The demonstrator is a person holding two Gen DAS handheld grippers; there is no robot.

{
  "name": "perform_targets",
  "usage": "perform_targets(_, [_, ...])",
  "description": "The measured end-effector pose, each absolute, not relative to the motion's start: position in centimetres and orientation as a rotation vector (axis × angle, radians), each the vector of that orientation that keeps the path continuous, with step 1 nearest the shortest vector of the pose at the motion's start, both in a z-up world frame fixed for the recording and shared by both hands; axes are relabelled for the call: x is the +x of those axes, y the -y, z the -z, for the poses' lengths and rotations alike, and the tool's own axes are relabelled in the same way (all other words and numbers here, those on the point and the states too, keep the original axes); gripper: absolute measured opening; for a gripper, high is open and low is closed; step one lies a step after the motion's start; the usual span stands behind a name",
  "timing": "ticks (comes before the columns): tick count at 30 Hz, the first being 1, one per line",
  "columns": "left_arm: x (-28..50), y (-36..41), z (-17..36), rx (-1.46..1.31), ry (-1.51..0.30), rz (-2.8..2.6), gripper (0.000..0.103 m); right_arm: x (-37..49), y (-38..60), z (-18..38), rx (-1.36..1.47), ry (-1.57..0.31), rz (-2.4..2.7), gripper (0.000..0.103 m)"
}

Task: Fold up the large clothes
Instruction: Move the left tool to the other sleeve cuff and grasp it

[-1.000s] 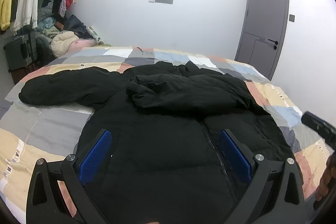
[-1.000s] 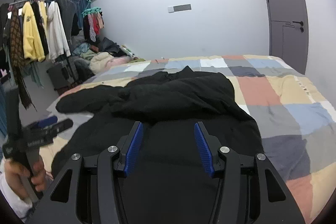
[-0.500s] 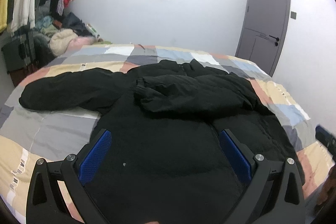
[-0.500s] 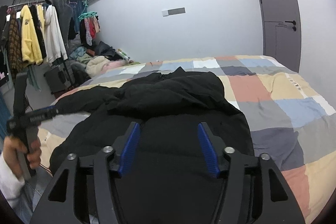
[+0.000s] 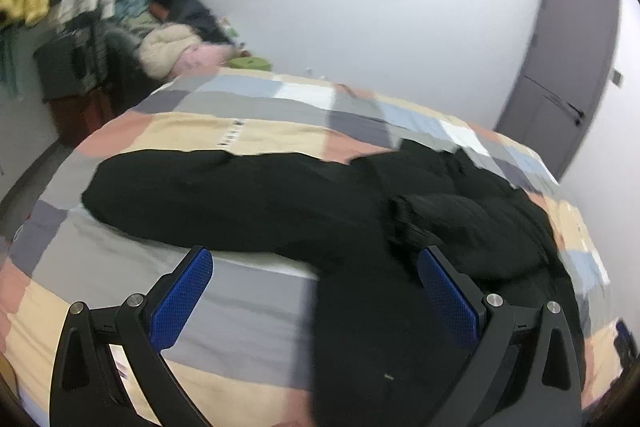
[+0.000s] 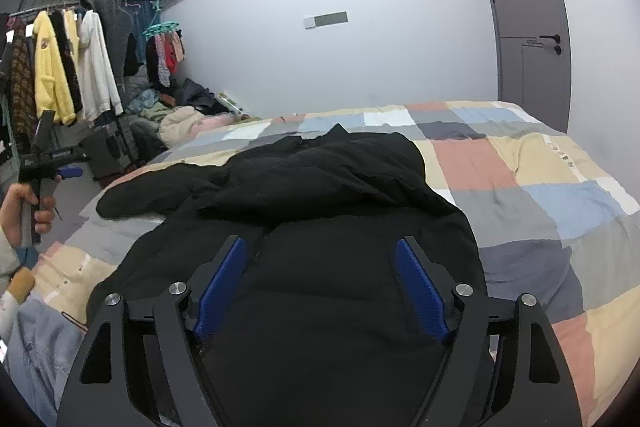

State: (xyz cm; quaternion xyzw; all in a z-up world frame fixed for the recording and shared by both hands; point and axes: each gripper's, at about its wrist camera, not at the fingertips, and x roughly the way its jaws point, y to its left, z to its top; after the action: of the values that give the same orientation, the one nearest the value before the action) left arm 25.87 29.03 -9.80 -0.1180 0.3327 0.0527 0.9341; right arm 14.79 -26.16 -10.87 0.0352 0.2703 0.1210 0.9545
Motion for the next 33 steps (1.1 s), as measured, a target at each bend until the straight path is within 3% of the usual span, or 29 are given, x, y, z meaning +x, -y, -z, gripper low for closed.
perform_targets(7, [27.9,-39.6,11.9,-0.385,-0.693,-0.205,0.103,15.5,25.5,11.2,0.05,-0.567,-0.2,0.096])
perform_targets(16, [28.8,-51.3,18.3,-0.709,-0.644,-0.256,0.102,16.8,23.9,11.5,0.068,-0.595,-0.193,0.097])
perform_targets(28, [31.3,-60.3,29.2,-1.0,-0.61,-0.335,0.101,20.5,22.4,12.4,0.147,-0.667,-0.146,0.098])
perform_targets(33, [33.0,-62.3,30.8,-1.034,-0.562,-0.339,0.101,22.0,21.8,12.8,0.15,-0.684,-0.121,0.098])
